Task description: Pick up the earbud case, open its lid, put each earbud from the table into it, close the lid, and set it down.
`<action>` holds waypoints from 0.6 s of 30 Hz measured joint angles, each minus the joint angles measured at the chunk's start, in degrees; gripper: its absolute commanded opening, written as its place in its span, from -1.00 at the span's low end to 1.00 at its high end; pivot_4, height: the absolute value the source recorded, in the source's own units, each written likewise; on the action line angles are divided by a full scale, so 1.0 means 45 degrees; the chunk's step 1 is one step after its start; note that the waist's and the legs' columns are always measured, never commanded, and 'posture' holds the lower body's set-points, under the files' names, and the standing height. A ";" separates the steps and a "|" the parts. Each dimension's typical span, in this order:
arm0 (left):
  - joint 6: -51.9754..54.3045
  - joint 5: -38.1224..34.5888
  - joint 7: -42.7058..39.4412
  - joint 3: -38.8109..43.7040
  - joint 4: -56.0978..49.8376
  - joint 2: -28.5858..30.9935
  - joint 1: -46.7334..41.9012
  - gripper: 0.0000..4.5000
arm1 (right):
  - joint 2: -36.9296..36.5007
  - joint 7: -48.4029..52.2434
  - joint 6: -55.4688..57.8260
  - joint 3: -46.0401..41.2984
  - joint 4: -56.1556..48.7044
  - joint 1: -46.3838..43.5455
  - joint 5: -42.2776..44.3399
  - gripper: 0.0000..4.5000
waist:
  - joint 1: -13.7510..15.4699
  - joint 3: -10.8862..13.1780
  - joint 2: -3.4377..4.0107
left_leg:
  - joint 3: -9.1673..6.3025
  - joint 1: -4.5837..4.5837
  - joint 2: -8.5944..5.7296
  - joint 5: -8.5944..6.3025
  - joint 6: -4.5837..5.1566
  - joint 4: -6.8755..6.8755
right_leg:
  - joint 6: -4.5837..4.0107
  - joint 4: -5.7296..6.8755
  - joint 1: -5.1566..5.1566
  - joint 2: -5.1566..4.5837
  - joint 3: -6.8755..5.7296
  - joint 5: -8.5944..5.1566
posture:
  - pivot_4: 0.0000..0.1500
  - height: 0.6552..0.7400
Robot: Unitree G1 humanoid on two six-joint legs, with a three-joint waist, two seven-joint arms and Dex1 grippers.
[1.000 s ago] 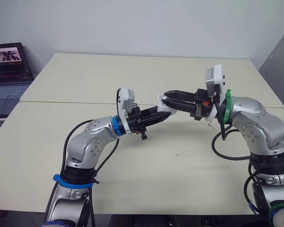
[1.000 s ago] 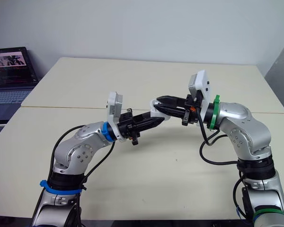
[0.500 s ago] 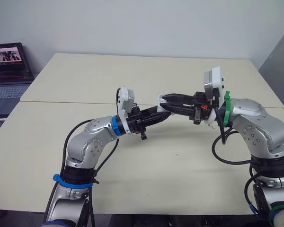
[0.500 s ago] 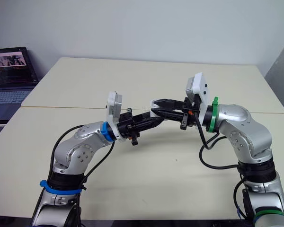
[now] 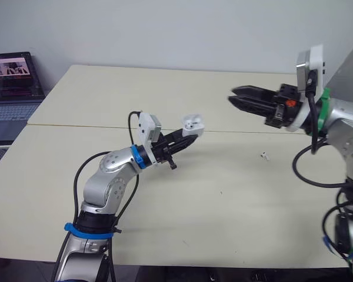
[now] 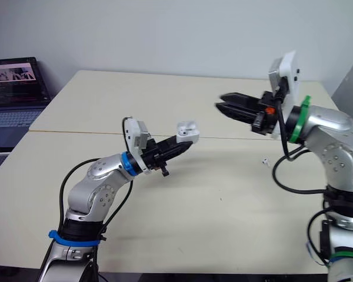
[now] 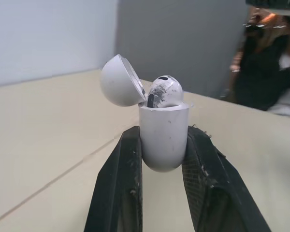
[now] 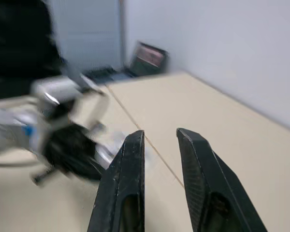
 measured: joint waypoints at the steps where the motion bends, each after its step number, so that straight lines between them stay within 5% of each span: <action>1: -0.0154 0.0101 0.0177 0.0155 -0.0032 0.0000 0.0235 -0.68 | -0.0552 0.0174 -0.0304 0.0208 0.0607 0.0488 -0.0741 -0.52 | 0.0017 0.0000 -0.0001 | 0.0011 -0.0001 0.0002 0.0000 0.0000 0.0000 | 0.0003 -0.0007 -0.0002 -0.0001 0.0007 -0.0001 | 1.00 1.00; 6: -0.0184 0.0200 0.0832 0.0003 -0.0596 -0.0343 0.1001 -0.68 | -0.1015 0.0147 -0.1116 0.1472 0.3327 0.1434 -0.3054 0.03 | -0.0058 0.0001 0.0000 | 0.0032 0.0010 0.0004 0.0001 0.0000 0.0003 | 0.0010 0.0024 -0.0013 0.0006 0.0034 0.0000 | 1.00 1.00; 18: 0.0108 0.0185 0.1580 -0.0159 -0.1587 -0.0291 0.1504 -0.68 | 0.1123 -0.0968 -0.2843 0.2904 0.6512 0.1502 -0.6029 0.03 | -0.0164 0.0001 0.0001 | 0.0033 0.0041 0.0005 0.0003 0.0000 0.0005 | 0.0052 0.0044 0.0004 0.0017 0.0043 -0.0024 | 1.00 1.00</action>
